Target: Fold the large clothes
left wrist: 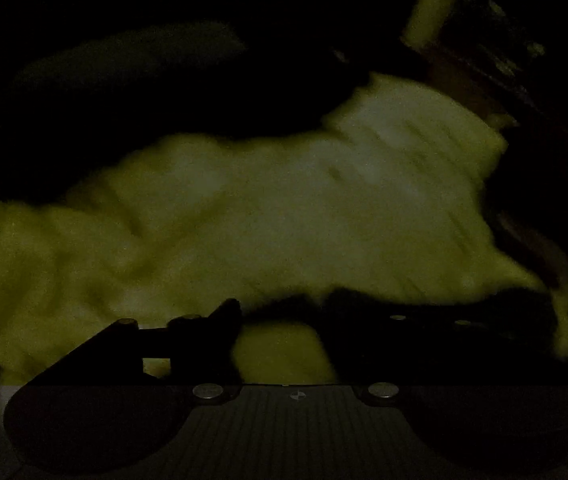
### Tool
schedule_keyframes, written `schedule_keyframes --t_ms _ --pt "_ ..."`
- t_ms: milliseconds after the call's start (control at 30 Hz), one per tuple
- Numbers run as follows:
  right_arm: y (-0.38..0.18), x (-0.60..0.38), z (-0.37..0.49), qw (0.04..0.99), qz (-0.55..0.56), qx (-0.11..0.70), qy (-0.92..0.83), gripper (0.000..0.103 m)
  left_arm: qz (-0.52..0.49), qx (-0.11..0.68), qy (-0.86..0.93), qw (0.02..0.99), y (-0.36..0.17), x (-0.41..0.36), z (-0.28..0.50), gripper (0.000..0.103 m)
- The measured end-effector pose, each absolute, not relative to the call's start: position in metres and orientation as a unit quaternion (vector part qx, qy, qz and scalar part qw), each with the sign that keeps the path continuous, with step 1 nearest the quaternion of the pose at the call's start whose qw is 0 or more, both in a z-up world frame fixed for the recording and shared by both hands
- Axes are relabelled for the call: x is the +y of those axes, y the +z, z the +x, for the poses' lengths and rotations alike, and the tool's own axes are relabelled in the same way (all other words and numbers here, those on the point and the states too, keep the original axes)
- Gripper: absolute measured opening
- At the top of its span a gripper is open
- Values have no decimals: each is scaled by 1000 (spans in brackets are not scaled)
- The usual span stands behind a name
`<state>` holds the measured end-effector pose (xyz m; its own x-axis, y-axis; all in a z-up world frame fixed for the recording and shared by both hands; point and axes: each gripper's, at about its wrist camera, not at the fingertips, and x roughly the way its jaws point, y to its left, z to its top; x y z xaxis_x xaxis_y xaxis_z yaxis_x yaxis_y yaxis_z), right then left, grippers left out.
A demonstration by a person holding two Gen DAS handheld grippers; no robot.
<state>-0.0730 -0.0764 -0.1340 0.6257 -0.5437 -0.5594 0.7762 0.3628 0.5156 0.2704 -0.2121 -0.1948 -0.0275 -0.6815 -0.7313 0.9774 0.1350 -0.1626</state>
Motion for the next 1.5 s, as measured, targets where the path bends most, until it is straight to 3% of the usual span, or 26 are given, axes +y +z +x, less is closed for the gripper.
schedule_keyframes --t_ms 300,367,500,567,667,900,1000,1133,1300,1433,1500 --pt "-166 -86 -125 775 463 50 -428 93 278 253 -641 670 -193 -191 243 103" --pt "-164 -86 -127 776 460 42 -430 93 276 289 -640 656 -194 -196 247 103" --pt "-151 -78 -128 793 428 6 -434 96 131 391 -683 603 -174 -188 260 103" --pt "-145 -78 -125 802 409 14 -435 100 112 364 -696 608 -162 -182 254 103" --pt "-151 -80 -113 794 409 48 -447 100 185 319 -651 664 -162 -174 227 103" --pt "-166 -77 -96 790 406 116 -444 103 348 267 -684 584 -236 -113 141 103" --pt "-170 -78 -78 789 377 169 -455 103 325 194 -679 628 -252 -89 126 103" --pt "-180 -73 -51 788 316 211 -484 103 311 228 -671 634 -258 -98 133 103" --pt "-193 -64 -38 780 287 199 -520 103 289 219 -674 643 -265 -95 131 103" --pt "-181 -71 -57 772 359 153 -502 102 284 207 -673 651 -263 -88 131 103" --pt "-165 -76 -82 764 401 90 -497 89 280 211 -675 649 -261 -86 134 103"
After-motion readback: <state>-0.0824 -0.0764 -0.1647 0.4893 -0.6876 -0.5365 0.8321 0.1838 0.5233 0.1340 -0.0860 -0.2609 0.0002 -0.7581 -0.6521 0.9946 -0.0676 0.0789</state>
